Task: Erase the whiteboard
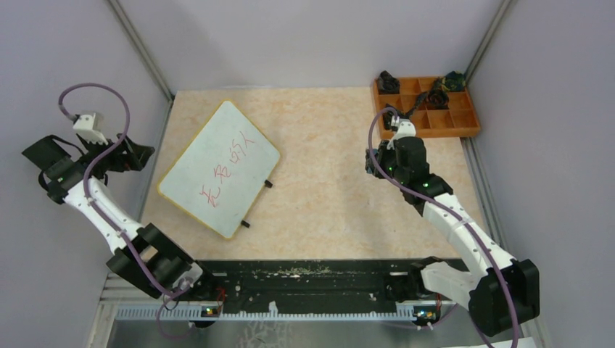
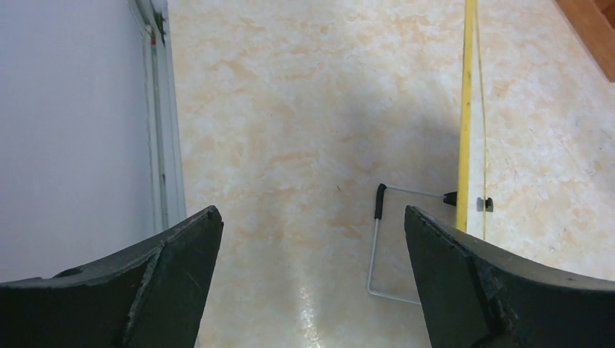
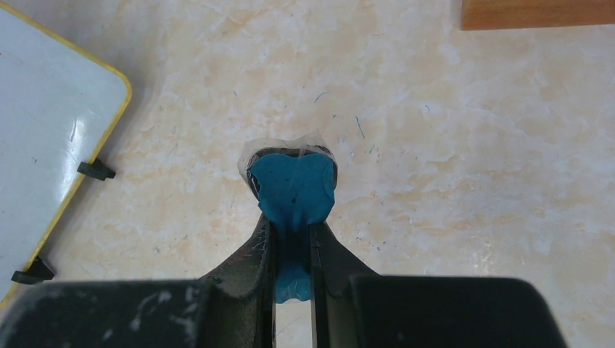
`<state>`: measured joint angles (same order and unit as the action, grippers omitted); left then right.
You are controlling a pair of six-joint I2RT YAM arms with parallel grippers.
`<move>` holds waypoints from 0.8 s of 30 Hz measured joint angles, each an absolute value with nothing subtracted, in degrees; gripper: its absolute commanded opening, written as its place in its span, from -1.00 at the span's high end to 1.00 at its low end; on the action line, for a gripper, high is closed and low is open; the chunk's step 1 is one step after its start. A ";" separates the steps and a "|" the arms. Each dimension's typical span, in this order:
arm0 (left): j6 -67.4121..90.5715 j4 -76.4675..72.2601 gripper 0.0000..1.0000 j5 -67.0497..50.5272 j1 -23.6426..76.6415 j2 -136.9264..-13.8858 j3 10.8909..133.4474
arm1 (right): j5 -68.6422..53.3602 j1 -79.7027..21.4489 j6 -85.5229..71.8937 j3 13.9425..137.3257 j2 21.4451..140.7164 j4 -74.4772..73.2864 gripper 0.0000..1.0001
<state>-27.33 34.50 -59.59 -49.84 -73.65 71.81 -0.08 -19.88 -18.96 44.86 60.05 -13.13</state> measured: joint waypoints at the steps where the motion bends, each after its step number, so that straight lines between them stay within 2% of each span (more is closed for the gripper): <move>1: -28.29 36.32 -0.98 -60.38 -50.28 -73.73 73.32 | -0.08 -19.88 -18.92 44.86 60.05 -13.13 1.00; 11: -49.82 65.47 -0.80 -64.84 -54.61 -76.18 87.37 | -0.62 -19.88 -18.55 44.64 59.90 -13.08 1.00; 16: -57.78 74.43 -0.71 -64.07 -55.13 -75.22 84.53 | -1.41 -19.88 -18.57 44.64 59.57 -12.91 1.00; 24: -64.14 79.15 -0.57 -63.22 -55.18 -67.92 76.90 | -3.09 -20.25 -18.57 44.69 59.90 -12.45 1.00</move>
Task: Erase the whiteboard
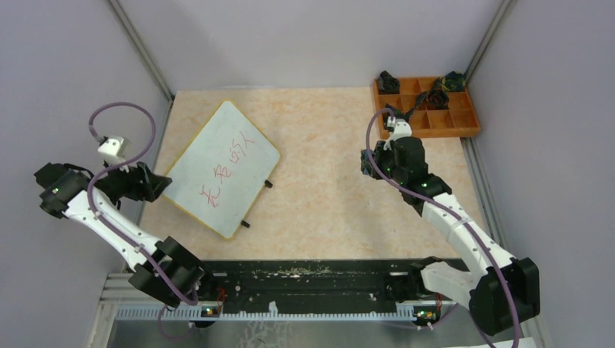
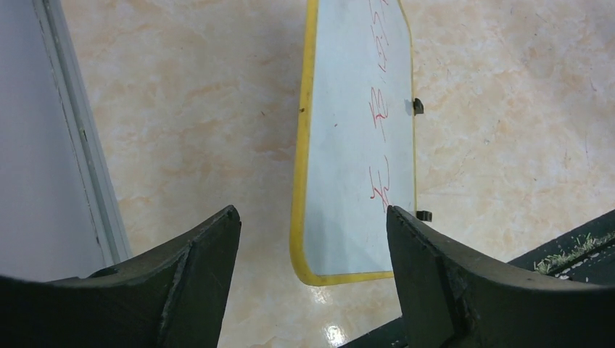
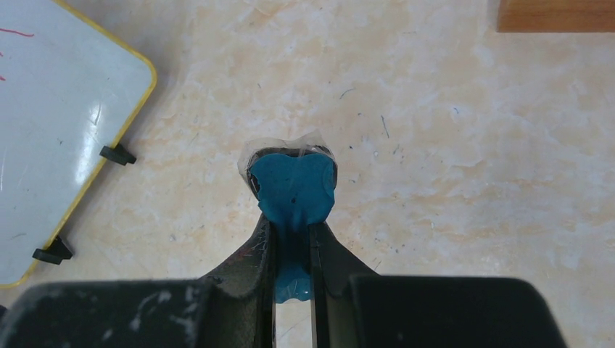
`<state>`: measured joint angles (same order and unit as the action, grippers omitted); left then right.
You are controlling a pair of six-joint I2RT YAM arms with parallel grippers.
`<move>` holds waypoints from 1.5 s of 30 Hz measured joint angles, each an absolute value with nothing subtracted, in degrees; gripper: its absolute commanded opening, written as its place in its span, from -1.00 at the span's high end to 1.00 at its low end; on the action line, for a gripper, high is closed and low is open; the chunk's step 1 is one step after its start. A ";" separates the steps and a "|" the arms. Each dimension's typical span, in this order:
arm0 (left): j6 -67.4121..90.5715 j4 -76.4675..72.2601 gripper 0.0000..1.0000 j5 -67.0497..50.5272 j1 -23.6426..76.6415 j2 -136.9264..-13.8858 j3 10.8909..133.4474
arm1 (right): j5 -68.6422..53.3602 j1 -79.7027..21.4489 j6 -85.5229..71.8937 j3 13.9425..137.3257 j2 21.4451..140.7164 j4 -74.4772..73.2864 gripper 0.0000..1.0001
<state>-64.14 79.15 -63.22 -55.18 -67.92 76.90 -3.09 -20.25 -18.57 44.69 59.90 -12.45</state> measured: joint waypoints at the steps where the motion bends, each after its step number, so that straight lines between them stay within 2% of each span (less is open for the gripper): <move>1: -64.60 79.42 -0.56 -63.22 -55.18 -67.33 76.42 | -3.27 -20.56 -18.55 44.77 60.27 -12.25 1.00; 12: -68.97 80.01 -0.37 -61.43 -55.18 -69.93 73.34 | -5.10 -25.71 -16.97 50.61 65.34 -11.46 1.00; 18: -70.65 80.03 -0.08 -61.08 -55.18 -72.47 73.32 | -5.58 -28.40 -15.62 55.35 68.38 -10.83 1.00; 23: -71.00 80.09 0.06 -61.41 -55.18 -73.30 72.64 | -5.85 -31.20 -14.39 59.07 72.20 -10.22 1.00; 34: -70.26 80.27 0.21 -62.59 -55.18 -73.21 72.49 | -5.93 -35.27 -12.49 65.32 80.90 -7.51 1.00; 42: -69.82 80.79 0.40 -62.59 -55.18 -73.43 72.49 | -6.39 -37.95 -10.39 67.68 86.67 -4.54 1.00; 45: -69.49 81.03 0.40 -62.59 -55.18 -74.32 72.49 | -6.35 -38.85 -9.41 69.14 89.27 -2.81 1.00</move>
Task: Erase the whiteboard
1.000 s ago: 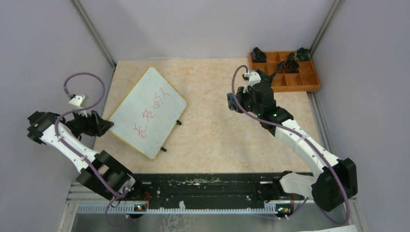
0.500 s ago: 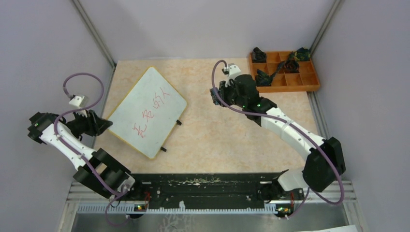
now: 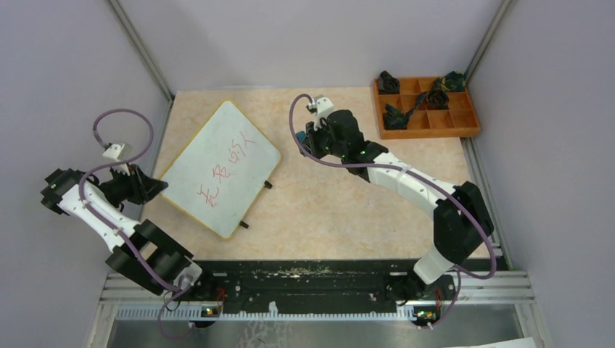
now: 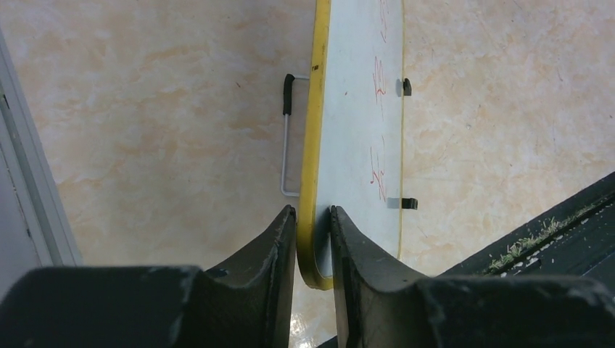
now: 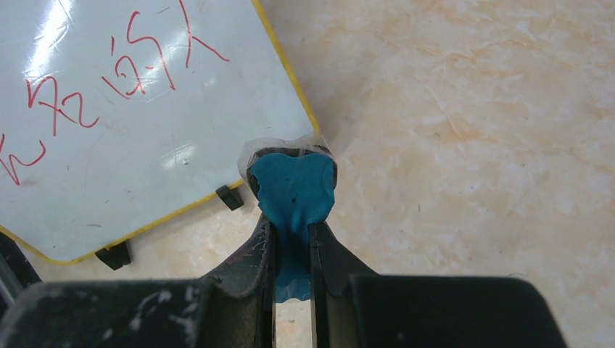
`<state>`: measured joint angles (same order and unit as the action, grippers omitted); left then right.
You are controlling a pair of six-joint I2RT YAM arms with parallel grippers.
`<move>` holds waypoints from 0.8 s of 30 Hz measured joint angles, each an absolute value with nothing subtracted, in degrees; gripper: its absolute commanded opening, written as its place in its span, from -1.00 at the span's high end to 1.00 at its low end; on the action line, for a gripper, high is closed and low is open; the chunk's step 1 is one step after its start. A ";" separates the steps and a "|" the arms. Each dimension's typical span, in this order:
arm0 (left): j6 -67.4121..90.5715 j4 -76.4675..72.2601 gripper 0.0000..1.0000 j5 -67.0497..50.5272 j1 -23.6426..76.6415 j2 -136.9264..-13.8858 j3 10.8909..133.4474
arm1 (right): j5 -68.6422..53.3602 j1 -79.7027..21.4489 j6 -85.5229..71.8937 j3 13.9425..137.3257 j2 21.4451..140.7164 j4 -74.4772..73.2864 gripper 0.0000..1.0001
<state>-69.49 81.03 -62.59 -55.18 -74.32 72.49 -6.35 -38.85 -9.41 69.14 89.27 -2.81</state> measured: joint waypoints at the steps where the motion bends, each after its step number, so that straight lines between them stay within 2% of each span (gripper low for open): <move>1: -69.34 81.03 0.38 -62.59 -55.18 -74.70 72.49 | -6.33 -38.98 -9.15 69.54 89.84 -2.57 1.00; 7: -68.73 81.01 0.25 -62.22 -55.18 -75.24 72.51 | -5.23 -39.62 -8.03 71.37 92.64 -0.47 1.00; 24: -66.26 80.99 0.28 -60.80 -55.18 -74.11 72.49 | -3.73 -40.84 -7.46 71.37 94.00 2.66 1.00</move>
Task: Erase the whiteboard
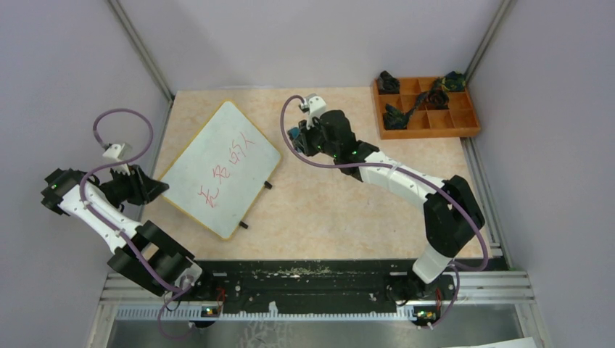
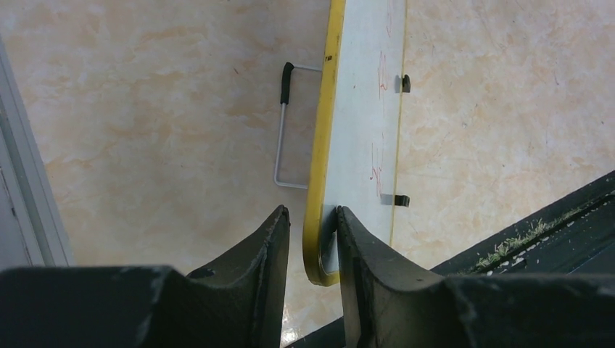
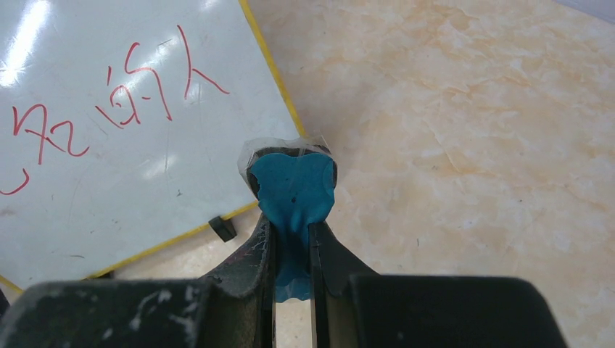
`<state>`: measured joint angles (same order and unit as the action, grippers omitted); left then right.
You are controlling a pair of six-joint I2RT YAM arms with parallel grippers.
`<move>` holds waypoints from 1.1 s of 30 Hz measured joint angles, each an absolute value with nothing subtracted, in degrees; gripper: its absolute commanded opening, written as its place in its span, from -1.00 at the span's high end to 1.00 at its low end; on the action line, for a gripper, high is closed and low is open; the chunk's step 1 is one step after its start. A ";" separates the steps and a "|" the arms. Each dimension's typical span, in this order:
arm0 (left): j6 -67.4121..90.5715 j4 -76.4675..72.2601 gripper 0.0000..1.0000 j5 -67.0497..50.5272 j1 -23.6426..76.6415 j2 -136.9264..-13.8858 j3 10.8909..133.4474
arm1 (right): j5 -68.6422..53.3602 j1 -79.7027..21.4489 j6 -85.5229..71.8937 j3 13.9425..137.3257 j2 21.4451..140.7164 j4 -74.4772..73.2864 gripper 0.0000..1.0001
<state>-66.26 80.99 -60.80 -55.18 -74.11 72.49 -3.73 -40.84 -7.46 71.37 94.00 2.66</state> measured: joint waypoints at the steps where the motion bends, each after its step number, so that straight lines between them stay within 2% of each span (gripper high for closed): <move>1: -65.95 80.97 0.30 -60.75 -55.18 -74.13 72.49 | -3.75 -40.84 -7.46 71.37 94.00 2.96 1.00; 11: -62.72 80.99 0.37 -60.62 -55.00 -74.13 73.06 | -4.47 -41.34 -7.46 71.35 95.04 6.83 1.00; 20: -59.94 81.06 0.68 -60.55 -54.83 -73.78 73.45 | -5.78 -41.52 -6.90 71.48 99.77 8.54 1.00; 24: -58.89 81.47 0.72 -60.95 -54.70 -73.32 73.45 | -6.02 -41.54 -5.98 72.86 101.60 8.91 1.00; 28: -58.30 81.49 0.99 -61.12 -54.37 -73.10 73.45 | -6.11 -41.65 -5.48 74.98 102.76 9.39 1.00; 33: -58.06 81.49 1.00 -61.14 -54.08 -73.08 73.45 | -6.22 -41.98 -5.10 76.55 104.14 11.57 1.00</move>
